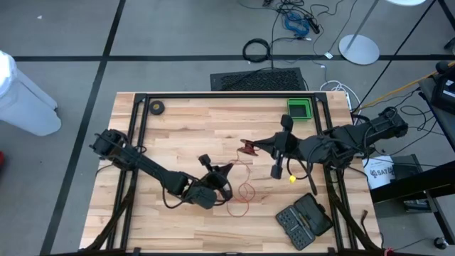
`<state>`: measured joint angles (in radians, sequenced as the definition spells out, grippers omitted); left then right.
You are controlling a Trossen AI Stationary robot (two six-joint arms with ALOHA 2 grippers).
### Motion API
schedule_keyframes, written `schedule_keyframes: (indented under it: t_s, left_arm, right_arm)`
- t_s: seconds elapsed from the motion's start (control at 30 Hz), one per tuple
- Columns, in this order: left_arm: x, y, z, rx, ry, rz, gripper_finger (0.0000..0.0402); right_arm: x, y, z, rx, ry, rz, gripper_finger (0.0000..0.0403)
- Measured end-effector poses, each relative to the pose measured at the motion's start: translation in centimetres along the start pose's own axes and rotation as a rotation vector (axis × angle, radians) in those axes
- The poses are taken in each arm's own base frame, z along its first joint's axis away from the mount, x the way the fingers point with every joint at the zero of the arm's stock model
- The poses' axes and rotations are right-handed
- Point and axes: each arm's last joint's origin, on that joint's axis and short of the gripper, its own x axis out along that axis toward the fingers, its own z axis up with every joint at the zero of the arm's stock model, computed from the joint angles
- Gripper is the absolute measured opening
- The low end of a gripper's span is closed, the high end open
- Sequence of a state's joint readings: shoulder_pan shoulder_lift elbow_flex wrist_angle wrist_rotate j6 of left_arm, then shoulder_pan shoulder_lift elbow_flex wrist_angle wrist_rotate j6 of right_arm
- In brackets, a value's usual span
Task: Coil cords
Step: Coil the red wire into the spool
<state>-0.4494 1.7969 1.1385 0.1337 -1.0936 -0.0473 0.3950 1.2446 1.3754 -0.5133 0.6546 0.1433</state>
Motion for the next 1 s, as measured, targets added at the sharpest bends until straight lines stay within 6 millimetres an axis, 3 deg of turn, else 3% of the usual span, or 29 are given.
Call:
schedule_keyframes:
  t_s: [0.37, 0.63, 1.0]
  left_arm:
    - [3.5, 2.4, 1.8, -0.046, -0.020, 0.090, 0.0003]
    - [6.0, 4.2, 3.0, -0.091, -0.043, 0.051, 0.0002]
    - [6.0, 4.4, 4.0, -0.129, -0.117, 0.009, 0.0002]
  right_arm:
    - [1.4, 0.6, 0.4, -0.004, -0.073, -0.167, 0.0000]
    - [3.5, 1.6, 0.3, -0.068, -0.100, -0.320, 0.0000]
    - [7.3, 0.5, -0.8, -0.112, -0.031, -0.433, 0.0000]
